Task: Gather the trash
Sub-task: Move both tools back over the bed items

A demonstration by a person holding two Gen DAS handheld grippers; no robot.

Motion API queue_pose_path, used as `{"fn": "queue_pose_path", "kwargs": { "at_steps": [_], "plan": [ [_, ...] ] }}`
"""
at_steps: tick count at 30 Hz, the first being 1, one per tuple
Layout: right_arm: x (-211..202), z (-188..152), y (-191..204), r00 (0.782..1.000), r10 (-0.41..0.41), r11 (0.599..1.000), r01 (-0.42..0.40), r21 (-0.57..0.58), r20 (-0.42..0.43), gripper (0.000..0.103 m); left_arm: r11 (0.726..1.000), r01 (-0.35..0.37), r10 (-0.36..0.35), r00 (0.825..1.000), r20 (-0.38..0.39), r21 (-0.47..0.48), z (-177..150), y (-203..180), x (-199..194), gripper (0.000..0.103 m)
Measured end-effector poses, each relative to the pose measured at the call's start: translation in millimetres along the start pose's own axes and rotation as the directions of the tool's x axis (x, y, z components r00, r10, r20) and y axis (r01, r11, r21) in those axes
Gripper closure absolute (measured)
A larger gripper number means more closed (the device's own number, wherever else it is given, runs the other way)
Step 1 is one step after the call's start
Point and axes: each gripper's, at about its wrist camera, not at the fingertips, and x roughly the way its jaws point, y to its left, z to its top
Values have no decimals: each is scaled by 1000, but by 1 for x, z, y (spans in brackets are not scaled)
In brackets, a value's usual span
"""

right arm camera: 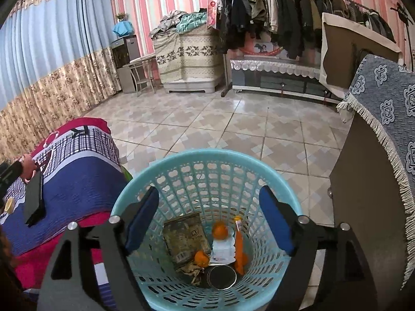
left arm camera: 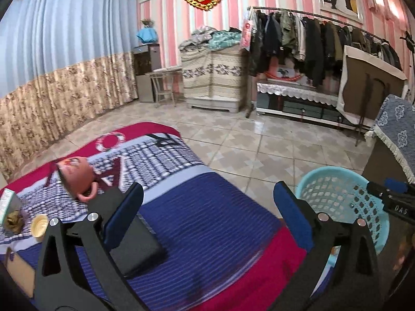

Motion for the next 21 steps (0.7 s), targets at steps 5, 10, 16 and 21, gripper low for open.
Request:
{"fn": "queue_pose_path", "kwargs": {
  "at_steps": [5,10,16,21],
  "plan": [
    [-8,4,5,999,-8,1000,8,-8,34,13,999,-37,37,999,13,-25,-2,26,-16,6],
    [-13,5,20,999,13,999,-11,-33,48,13,995,-84,86,996,27,-60,-3,57,-34,6],
    [-24,6,57,995,58,994,-50,-101,78,13,983,-152,156,987,29,-103,-12,96,-54,6],
    [-31,4,93,991,98,982,-83,-168,86,13,966,-205,210,978,13,-155,-24,131,-70,6]
  ]
}}
